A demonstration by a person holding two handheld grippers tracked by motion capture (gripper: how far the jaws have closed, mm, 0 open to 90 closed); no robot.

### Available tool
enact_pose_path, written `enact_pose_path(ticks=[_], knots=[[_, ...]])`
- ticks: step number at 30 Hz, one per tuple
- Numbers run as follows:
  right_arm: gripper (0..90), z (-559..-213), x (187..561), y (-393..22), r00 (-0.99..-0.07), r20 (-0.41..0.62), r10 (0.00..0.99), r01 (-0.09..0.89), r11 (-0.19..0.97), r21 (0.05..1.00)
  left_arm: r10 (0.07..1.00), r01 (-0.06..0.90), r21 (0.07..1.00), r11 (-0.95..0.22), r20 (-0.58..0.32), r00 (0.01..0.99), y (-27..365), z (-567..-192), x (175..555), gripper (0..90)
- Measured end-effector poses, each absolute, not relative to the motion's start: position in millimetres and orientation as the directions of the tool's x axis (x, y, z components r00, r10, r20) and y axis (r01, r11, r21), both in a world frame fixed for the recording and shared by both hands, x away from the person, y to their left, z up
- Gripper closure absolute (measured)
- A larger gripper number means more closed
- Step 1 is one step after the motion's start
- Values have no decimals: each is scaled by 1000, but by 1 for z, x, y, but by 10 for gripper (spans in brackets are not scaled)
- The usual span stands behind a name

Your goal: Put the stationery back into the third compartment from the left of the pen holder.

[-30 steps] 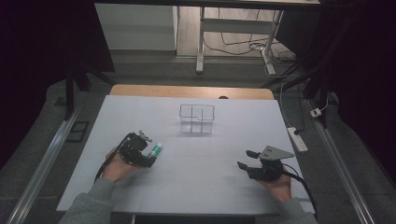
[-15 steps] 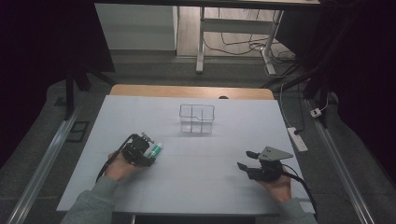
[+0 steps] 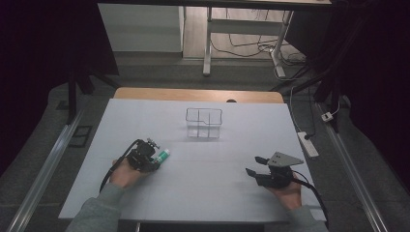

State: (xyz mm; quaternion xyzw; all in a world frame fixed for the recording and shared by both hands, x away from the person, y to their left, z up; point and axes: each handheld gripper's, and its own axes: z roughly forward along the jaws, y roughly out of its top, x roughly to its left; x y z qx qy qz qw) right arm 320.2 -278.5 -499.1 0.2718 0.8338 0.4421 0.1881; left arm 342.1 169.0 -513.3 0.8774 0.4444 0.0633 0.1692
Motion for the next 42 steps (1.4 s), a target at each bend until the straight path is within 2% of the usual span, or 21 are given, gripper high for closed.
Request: enact_pose_path(ticks=[21, 29, 42], knots=[[398, -497, 318, -280, -779, -87, 621, 266, 453, 851, 770, 696, 514, -502, -100, 630, 192, -495, 327, 645], [393, -495, 316, -279, -776, -101, 623, 247, 447, 860, 736, 641, 566, -518, -87, 672, 189, -484, 320, 646], [380, -491, 312, -273, -784, -122, 609, 214, 449, 867, 666, 559, 593, -579, -51, 744, 167, -477, 312, 645]])
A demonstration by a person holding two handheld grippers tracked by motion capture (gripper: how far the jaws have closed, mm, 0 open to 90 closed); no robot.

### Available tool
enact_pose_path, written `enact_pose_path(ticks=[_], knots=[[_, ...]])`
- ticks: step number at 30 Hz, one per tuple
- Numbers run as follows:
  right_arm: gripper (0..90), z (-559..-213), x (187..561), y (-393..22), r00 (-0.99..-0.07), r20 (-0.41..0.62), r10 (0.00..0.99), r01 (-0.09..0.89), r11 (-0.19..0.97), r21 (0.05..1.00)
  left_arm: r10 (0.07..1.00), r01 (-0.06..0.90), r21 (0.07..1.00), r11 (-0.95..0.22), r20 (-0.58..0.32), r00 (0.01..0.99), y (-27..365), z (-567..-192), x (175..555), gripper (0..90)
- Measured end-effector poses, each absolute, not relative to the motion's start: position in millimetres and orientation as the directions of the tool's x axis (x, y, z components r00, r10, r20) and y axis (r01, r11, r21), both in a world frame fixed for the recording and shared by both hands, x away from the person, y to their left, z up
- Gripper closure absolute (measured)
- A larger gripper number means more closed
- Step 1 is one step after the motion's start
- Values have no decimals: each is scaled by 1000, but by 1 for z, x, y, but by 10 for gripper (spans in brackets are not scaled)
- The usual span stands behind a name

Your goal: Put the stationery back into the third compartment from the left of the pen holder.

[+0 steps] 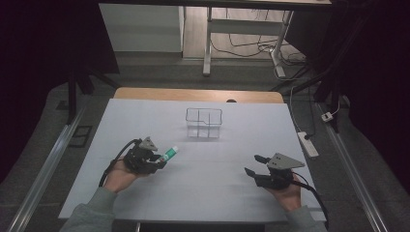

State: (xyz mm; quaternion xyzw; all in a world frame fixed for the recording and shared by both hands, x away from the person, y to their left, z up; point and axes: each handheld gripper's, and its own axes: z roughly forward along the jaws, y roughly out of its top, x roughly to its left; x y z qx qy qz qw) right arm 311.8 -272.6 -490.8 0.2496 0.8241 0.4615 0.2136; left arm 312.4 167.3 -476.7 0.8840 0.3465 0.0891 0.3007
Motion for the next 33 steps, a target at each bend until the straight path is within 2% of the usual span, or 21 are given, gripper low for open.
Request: enact_pose_path(ticks=[12, 24, 33], knots=[[380, -482, 305, -266, -783, -171, 599, 152, 450, 880, 604, 480, 613, -627, -6, 797, 139, -467, 311, 646], [363, -482, 305, -259, -802, -167, 574, 156, 471, 868, 529, 409, 613, -676, 17, 848, 109, -463, 315, 645], [356, -480, 302, -247, -816, -186, 548, 135, 493, 860, 504, 392, 592, -704, 27, 863, 93, -466, 319, 646]])
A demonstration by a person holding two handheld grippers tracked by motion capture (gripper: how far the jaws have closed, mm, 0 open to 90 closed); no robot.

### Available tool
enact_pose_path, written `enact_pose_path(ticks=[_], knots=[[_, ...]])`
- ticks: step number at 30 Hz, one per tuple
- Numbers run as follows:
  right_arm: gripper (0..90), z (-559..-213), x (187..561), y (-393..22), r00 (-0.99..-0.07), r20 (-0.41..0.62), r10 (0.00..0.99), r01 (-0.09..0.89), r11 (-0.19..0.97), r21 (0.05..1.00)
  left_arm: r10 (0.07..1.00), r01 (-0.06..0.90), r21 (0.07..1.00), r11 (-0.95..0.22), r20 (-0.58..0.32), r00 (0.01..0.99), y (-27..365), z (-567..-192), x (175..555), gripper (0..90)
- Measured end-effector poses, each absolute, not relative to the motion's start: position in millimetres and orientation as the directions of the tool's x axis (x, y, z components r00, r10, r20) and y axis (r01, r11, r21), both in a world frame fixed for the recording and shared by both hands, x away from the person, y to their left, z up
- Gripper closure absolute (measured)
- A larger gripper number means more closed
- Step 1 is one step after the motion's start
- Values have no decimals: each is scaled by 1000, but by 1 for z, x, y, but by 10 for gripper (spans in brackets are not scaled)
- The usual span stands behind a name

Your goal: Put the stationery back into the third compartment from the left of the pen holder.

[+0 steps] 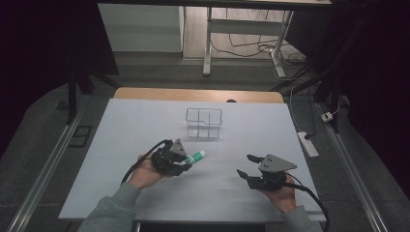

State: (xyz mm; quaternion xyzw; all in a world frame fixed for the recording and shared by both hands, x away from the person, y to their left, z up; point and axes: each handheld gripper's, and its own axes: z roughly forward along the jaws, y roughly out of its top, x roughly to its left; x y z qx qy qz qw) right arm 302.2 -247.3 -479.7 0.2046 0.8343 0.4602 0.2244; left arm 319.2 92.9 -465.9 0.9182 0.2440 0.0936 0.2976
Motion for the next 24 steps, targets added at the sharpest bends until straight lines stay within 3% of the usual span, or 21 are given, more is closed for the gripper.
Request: enact_pose_path(ticks=[15, 24], knots=[[340, -480, 303, -227, -836, -202, 510, 108, 515, 851, 454, 363, 552, -751, 33, 890, 72, -473, 320, 645], [340, -480, 302, -207, -871, -224, 437, 72, 565, 822, 417, 342, 522, -781, 28, 909, 59, -477, 322, 645]])
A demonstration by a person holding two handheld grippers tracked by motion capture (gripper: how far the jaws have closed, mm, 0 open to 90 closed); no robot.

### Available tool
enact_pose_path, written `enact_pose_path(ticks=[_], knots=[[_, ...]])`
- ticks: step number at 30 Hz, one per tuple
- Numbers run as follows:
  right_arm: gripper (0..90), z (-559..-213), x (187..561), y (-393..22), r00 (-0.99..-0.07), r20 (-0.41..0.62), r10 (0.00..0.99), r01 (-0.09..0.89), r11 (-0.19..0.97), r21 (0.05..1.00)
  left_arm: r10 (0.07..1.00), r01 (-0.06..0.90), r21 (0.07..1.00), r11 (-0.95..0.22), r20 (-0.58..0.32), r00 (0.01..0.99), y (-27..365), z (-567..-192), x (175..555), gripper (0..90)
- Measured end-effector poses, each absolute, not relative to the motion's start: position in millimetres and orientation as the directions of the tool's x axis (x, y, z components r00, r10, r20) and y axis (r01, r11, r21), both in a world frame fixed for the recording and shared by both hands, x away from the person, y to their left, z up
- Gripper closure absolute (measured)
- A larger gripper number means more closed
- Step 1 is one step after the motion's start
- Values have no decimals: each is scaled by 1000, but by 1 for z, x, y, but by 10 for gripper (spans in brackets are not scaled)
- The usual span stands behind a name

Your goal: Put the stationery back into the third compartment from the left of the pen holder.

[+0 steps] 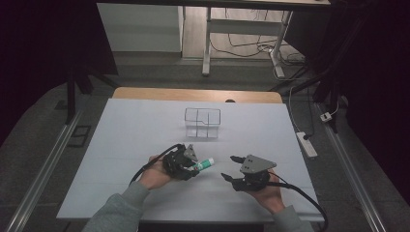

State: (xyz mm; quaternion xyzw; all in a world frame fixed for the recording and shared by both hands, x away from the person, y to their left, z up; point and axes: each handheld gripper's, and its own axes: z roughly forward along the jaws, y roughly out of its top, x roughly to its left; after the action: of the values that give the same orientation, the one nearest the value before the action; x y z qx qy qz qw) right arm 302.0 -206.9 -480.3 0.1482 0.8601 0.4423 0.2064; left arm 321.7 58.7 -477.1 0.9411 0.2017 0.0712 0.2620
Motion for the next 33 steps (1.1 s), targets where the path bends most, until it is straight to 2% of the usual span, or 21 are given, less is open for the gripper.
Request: enact_pose_path(ticks=[20, 33], knots=[[374, -483, 313, -171, -907, -269, 325, 4, 645, 764, 359, 310, 481, -820, 12, 933, 42, -477, 323, 645], [477, -494, 312, -153, -915, -358, 186, -83, 782, 618, 306, 266, 466, -844, 9, 952, 35, -476, 322, 645]])
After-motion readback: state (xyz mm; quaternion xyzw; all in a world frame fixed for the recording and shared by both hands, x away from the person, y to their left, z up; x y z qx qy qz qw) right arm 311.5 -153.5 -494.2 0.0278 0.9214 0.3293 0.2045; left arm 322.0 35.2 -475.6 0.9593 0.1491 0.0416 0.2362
